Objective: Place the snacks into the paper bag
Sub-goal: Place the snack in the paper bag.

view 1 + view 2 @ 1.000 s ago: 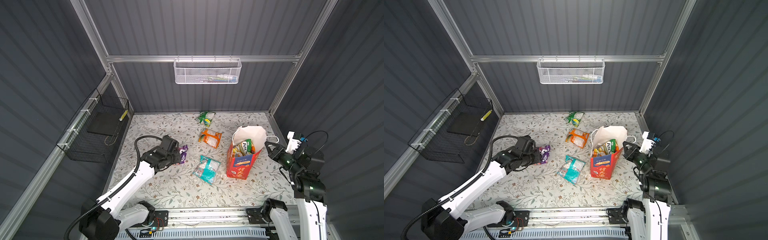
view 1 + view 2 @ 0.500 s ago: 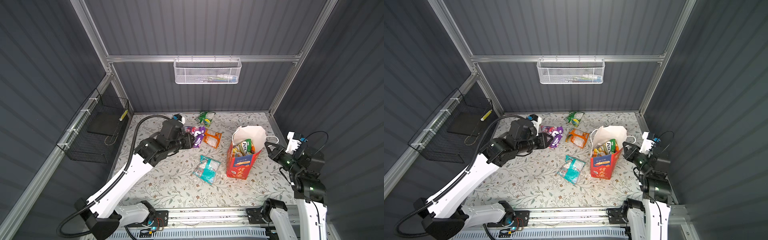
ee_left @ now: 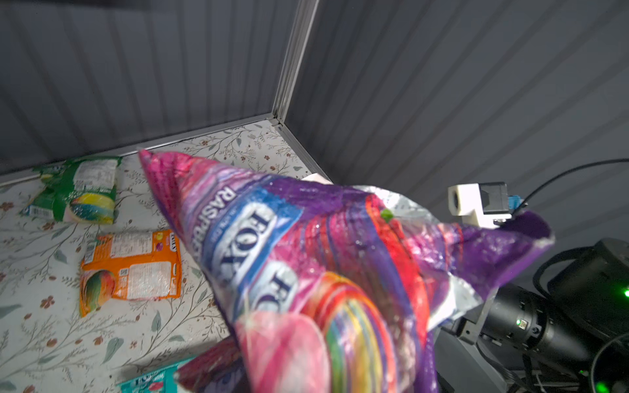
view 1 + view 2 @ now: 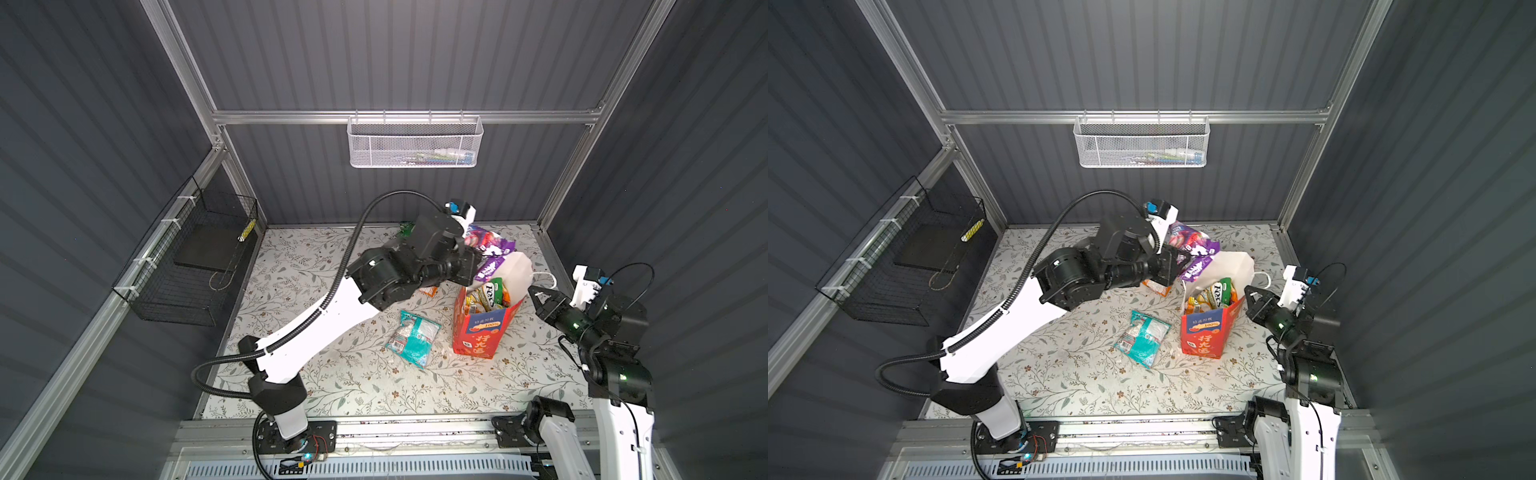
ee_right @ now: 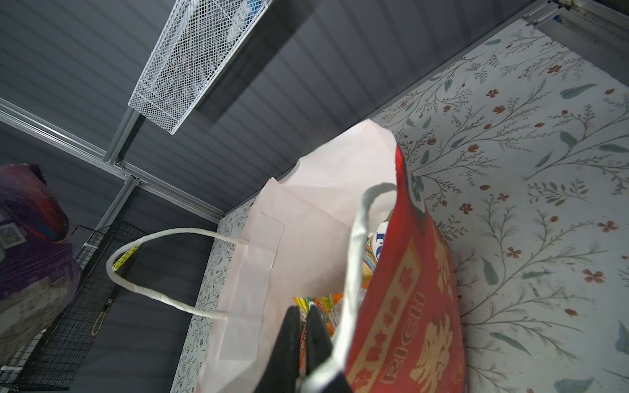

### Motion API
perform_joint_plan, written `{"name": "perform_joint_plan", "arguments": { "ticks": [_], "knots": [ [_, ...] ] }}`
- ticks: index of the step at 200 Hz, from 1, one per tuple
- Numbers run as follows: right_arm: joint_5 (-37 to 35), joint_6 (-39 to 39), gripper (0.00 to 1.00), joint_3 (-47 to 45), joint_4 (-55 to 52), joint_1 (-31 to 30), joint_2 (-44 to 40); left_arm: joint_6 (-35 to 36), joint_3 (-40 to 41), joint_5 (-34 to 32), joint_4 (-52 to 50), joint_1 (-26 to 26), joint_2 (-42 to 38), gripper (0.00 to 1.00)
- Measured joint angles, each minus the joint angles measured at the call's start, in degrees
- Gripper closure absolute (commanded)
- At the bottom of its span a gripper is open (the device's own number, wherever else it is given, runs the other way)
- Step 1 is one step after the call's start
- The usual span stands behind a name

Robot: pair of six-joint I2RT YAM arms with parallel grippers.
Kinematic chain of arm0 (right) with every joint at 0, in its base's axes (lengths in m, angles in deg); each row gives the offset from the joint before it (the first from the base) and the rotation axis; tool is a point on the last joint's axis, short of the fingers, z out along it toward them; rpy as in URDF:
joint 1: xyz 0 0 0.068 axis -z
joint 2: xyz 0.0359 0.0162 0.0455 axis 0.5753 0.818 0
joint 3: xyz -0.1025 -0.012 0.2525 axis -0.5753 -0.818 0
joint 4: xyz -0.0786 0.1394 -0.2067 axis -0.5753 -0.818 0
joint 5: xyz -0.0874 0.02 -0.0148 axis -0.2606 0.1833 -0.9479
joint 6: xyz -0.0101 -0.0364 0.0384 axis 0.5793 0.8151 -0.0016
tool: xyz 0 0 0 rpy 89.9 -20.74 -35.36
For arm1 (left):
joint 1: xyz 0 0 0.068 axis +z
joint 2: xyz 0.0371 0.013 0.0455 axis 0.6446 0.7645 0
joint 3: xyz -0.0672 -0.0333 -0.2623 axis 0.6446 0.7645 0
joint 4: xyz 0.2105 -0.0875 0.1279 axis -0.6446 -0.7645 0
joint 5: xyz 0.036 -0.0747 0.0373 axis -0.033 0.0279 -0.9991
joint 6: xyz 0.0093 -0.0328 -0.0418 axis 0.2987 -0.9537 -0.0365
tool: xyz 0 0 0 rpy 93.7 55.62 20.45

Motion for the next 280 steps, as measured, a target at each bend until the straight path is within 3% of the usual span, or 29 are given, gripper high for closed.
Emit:
{"name": "perform_joint_plan", "arguments": {
  "ticks": [42, 164, 219, 280],
  "knots": [
    [0.0, 0.0, 0.9, 0.0, -0.6, 0.0, 0.0, 3.5, -12.5, -1.5, -3.6, -3.4, 11.7, 0.71],
    [0.0, 0.1, 0.9, 0.0, -2.4, 0.0, -1.5, 6.7, -14.5, -6.6, -4.9, -0.8, 25.9, 0.67],
    [-0.3, 0.3, 0.9, 0.1, -3.6, 0.0, -1.9, 6.7, -14.5, -6.1, -3.9, 0.2, 27.3, 0.46],
    [-0.5, 0.3, 0.9, 0.1, -3.7, 0.0, -2.0, 6.3, -12.5, -1.1, -1.2, 0.2, 25.4, 0.24]
  ]
}}
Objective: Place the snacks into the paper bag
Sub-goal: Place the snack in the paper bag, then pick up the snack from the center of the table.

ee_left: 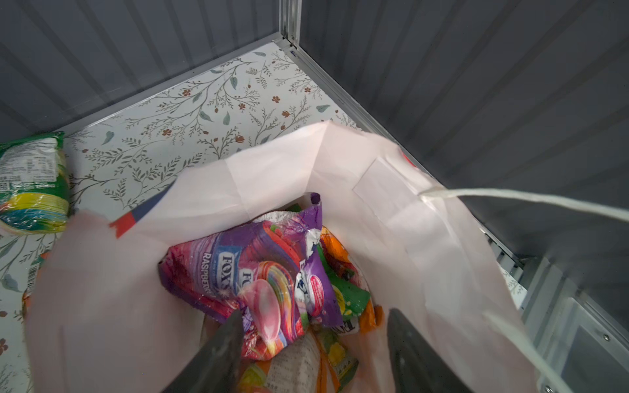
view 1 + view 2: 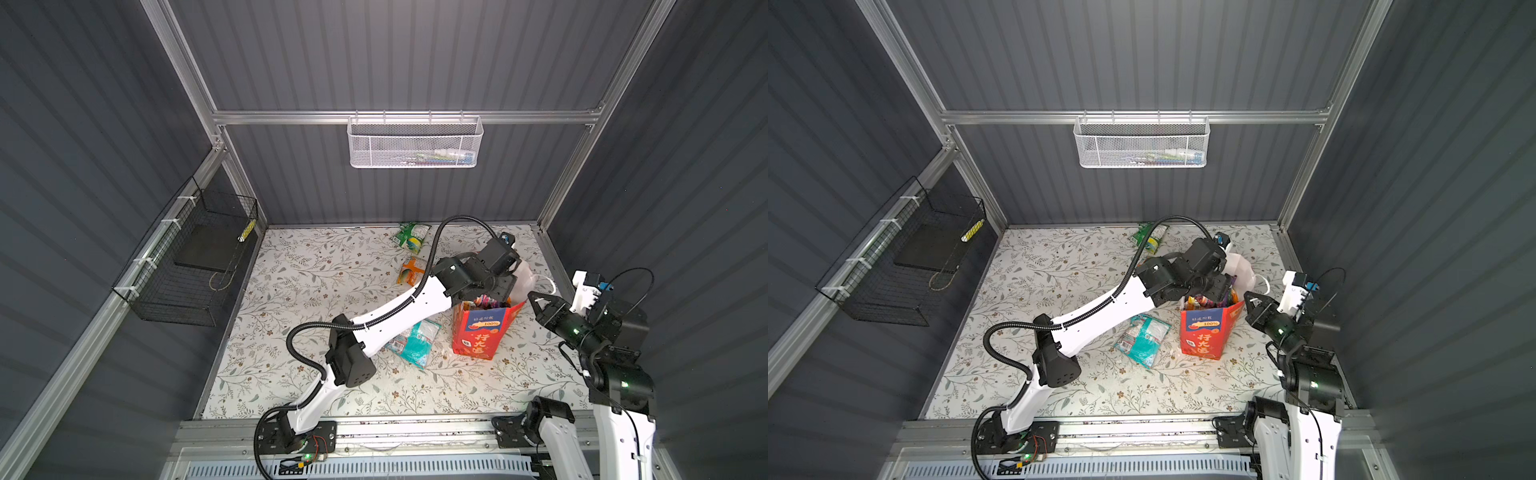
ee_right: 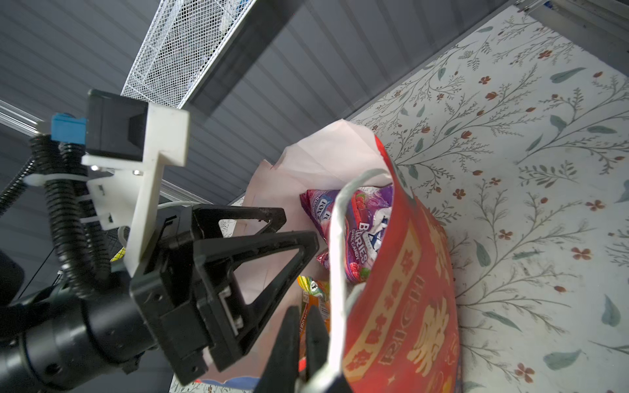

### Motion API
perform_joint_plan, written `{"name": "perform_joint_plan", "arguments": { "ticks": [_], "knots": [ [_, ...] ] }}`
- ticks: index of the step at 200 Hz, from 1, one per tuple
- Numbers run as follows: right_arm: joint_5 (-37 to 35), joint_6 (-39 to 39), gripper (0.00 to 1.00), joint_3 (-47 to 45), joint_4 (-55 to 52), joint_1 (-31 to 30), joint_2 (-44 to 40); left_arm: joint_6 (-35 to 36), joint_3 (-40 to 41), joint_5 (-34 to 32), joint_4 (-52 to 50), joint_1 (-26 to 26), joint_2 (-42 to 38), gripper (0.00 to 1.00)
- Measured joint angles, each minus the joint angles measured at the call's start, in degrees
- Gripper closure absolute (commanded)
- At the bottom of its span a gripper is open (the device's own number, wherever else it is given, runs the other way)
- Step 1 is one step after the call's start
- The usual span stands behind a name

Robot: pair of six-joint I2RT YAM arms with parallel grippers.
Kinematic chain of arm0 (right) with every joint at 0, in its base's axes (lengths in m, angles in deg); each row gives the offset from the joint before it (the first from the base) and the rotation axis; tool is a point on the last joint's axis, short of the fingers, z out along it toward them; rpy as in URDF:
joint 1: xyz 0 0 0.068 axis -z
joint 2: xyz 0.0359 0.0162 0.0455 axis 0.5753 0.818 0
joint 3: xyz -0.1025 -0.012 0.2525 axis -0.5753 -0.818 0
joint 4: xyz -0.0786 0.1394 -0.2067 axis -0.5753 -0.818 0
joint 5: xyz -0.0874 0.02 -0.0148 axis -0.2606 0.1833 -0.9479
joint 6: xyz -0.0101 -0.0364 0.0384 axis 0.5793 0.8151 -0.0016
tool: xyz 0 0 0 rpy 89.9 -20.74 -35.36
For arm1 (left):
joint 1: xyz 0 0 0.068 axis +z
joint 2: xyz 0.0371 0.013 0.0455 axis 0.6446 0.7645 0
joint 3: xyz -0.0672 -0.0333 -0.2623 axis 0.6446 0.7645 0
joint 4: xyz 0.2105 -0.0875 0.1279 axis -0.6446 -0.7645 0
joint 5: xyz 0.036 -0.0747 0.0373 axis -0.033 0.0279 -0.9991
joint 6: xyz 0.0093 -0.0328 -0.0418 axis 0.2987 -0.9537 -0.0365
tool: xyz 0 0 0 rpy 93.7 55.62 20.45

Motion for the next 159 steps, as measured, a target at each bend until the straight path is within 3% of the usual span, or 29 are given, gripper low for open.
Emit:
{"name": "perform_joint_plan", "arguments": {
  "ticks": [50, 104, 159],
  "knots": [
    [0.0, 0.0, 0.9, 0.0, 0.0, 0.0, 0.0, -1.1, 6.4, 6.6, 3.5, 0.0, -10.1, 0.0],
    [0.0, 0.2, 0.89, 0.0, 0.0, 0.0, 0.0, -0.8, 22.0, 9.3, 10.6, 0.0, -27.9, 0.0],
    [0.0, 0.2, 0.89, 0.0, 0.0, 0.0, 0.0, -0.2, 47.6, 3.1, 14.7, 0.0, -48.9, 0.0]
  ]
}}
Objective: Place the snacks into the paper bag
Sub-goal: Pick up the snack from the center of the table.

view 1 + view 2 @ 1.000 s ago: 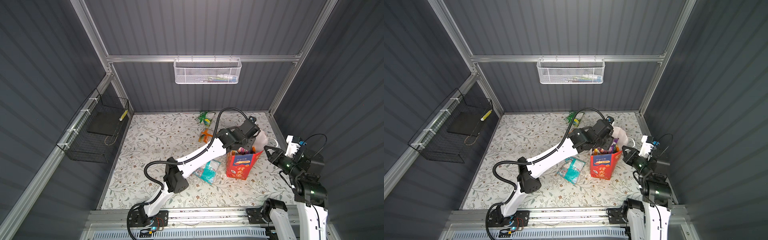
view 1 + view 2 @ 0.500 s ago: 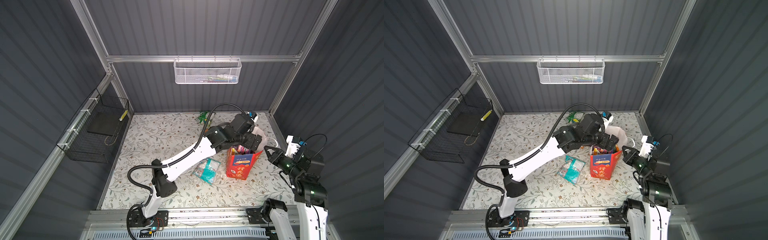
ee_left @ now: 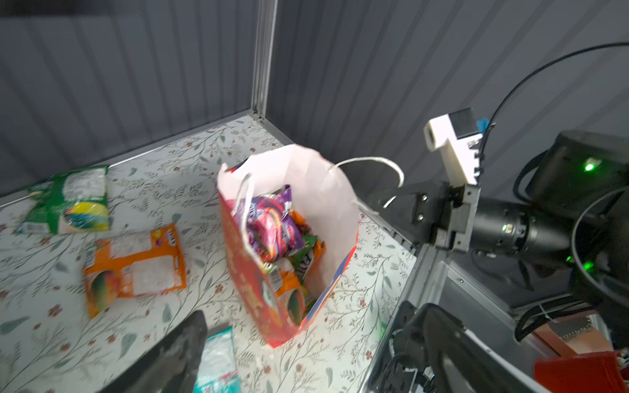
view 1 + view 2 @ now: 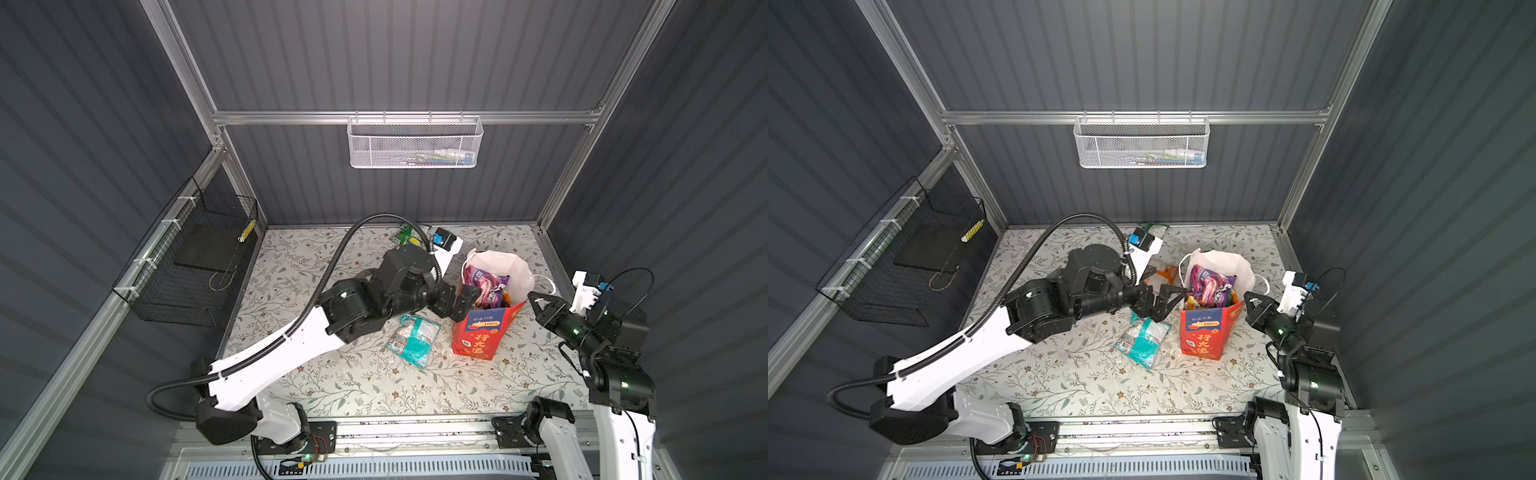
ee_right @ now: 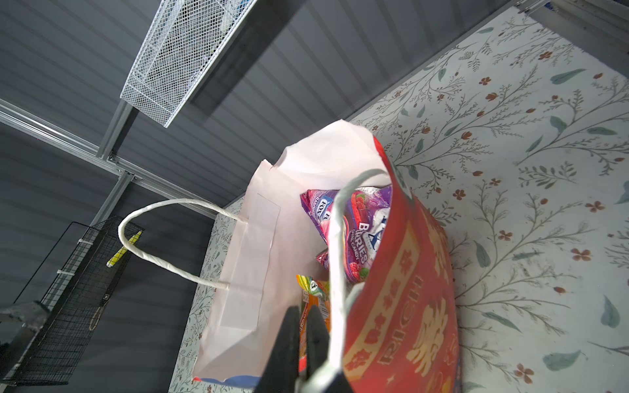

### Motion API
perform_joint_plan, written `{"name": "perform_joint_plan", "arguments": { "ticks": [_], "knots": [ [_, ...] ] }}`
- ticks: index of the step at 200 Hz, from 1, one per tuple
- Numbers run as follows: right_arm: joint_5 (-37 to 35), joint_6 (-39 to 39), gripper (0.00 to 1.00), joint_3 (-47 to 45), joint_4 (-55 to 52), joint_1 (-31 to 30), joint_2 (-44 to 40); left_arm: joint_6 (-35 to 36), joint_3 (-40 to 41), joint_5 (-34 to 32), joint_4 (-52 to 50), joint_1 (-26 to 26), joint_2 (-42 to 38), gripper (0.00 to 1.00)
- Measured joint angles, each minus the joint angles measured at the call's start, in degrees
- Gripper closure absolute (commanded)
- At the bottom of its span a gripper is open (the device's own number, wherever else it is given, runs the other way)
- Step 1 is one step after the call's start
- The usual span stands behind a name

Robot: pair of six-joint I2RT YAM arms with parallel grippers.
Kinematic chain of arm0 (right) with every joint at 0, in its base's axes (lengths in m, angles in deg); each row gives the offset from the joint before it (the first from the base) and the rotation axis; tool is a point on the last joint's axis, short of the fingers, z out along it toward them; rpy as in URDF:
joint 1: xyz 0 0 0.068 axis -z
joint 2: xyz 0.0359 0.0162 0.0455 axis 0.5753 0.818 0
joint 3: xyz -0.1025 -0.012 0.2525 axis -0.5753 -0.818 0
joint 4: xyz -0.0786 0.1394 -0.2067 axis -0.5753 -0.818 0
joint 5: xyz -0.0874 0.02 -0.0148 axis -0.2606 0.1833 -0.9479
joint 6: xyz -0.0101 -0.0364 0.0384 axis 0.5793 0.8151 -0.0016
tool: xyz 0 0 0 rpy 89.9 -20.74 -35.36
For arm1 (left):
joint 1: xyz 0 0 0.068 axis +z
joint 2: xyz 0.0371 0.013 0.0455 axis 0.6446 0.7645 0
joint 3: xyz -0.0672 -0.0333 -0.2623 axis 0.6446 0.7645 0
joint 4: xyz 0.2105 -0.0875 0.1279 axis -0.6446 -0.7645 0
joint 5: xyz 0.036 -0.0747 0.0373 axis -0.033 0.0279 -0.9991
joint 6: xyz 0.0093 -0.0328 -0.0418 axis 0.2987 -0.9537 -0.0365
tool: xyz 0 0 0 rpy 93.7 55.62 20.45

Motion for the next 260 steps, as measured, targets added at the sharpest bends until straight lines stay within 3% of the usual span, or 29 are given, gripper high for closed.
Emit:
{"name": "perform_joint_plan", "arguments": {
  "ticks": [43, 90, 160, 260],
  "knots": [
    [0.0, -0.3, 0.89, 0.0, 0.2, 0.0, -0.2, -2.1, 14.3, -8.5, -0.8, 0.0, -7.7, 0.0],
    [0.0, -0.3, 0.88, -0.1, 0.4, 0.0, -0.3, -5.6, 22.6, -12.3, -3.8, 0.5, 0.7, 0.0],
    [0.1, -0.2, 0.88, -0.1, 0.0, 0.0, -0.5, -6.9, 24.4, -6.0, -1.3, 7.6, 20.0, 0.0],
    [0.1, -0.2, 0.88, -0.6, 0.0, 0.0, -1.0, -5.8, 23.4, 1.9, 4.9, 10.8, 28.0, 0.0]
  ]
}}
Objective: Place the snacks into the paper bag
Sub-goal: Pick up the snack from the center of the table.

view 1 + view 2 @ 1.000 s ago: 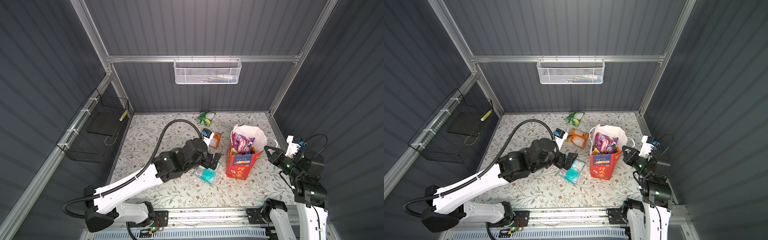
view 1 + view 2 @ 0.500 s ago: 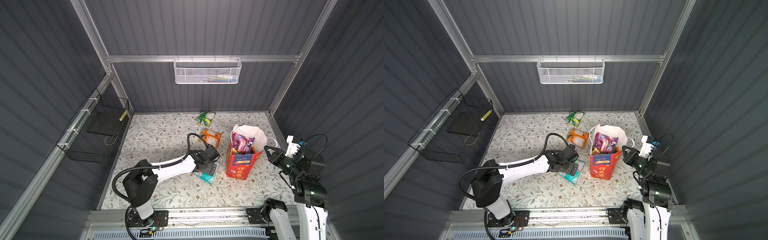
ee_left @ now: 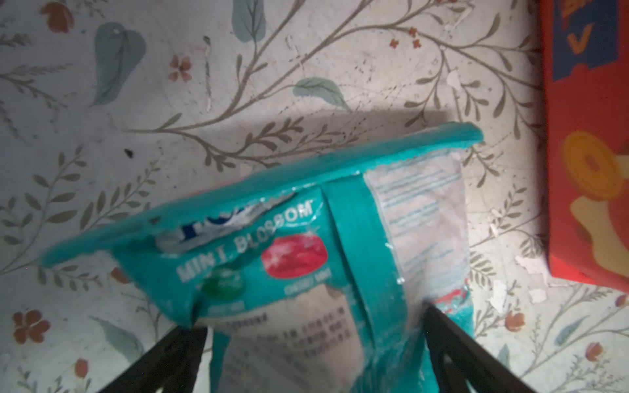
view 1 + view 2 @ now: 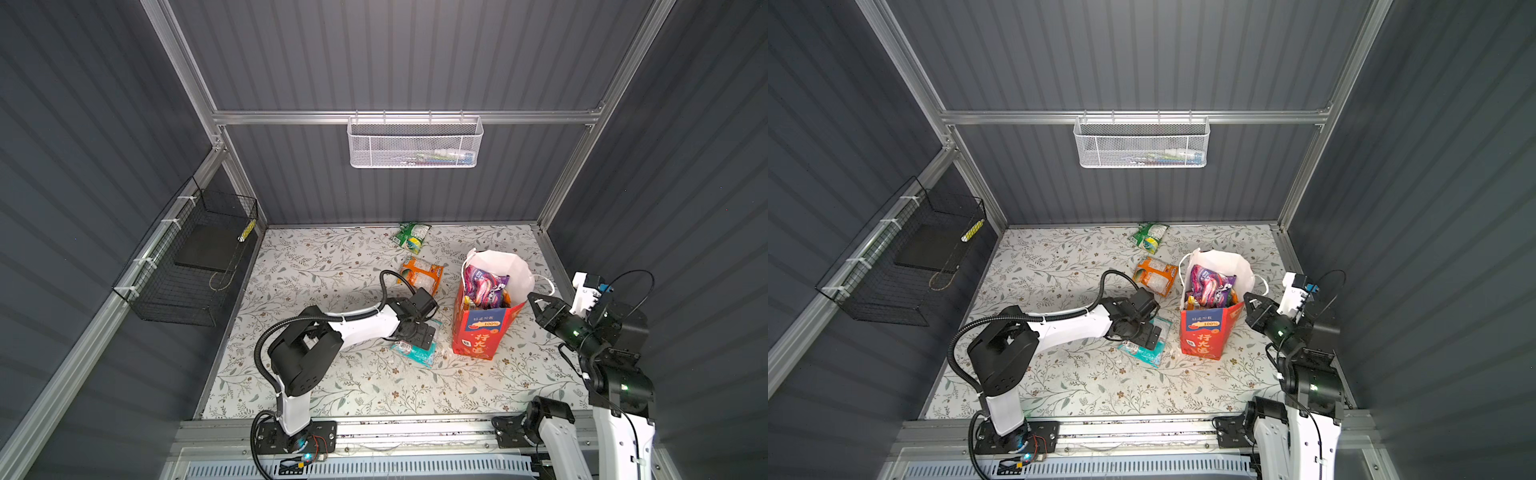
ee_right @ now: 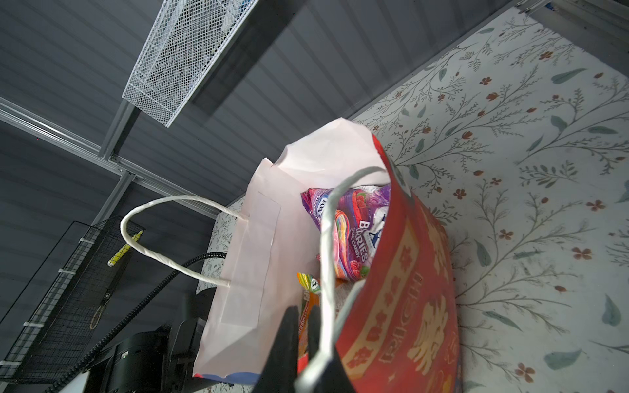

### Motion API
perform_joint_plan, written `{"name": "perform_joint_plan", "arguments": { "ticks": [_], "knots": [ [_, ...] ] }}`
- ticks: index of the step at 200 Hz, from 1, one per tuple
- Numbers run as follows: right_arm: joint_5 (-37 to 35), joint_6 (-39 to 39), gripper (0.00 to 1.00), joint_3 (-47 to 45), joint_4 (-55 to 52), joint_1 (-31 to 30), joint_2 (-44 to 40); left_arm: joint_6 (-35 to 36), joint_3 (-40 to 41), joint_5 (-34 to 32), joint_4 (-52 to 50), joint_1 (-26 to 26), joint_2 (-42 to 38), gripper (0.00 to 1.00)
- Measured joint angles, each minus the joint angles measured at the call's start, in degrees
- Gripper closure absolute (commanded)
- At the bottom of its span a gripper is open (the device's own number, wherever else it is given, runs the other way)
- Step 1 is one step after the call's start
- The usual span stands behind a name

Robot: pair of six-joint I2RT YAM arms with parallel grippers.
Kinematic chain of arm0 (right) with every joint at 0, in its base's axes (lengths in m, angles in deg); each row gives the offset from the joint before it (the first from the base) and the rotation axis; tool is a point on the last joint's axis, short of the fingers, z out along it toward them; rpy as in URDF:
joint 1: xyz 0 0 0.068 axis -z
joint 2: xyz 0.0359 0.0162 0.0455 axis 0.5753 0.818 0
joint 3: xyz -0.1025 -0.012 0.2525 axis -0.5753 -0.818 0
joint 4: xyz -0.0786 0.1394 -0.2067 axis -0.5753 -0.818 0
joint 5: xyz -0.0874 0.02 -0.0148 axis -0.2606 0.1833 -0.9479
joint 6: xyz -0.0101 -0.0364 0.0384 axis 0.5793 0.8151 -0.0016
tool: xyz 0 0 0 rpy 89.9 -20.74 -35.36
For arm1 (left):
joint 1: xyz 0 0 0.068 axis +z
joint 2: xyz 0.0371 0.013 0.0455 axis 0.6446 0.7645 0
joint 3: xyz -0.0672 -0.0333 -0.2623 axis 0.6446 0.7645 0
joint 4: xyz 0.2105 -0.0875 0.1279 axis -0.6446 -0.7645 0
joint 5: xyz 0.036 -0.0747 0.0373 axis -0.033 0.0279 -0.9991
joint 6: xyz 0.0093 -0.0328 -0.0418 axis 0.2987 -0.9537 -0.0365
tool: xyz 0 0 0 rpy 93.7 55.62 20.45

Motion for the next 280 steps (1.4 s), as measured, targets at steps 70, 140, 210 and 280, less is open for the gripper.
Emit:
{"name": "perform_joint_plan", "arguments": {
  "ticks": [70, 140, 210, 280],
  "knots": [
    [0.0, 0.0, 0.88, -0.3, -0.1, 0.0, -0.4, -1.5, -0.2, 0.3, 1.9, 0.0, 0.8, 0.25],
    [0.0, 0.0, 0.88, -0.3, -0.3, 0.0, -1.0, -5.8, 3.2, 3.1, 4.7, 0.0, -3.1, 0.68],
    [0.0, 0.0, 0.88, -0.3, -0.4, 0.0, -1.1, -9.5, 7.2, 1.4, 3.6, 0.0, -13.1, 0.9],
    [0.0, 0.0, 0.88, -0.3, -0.4, 0.0, -1.1, -11.5, 9.6, -2.3, 0.9, 0.0, -23.7, 0.93]
  ]
}}
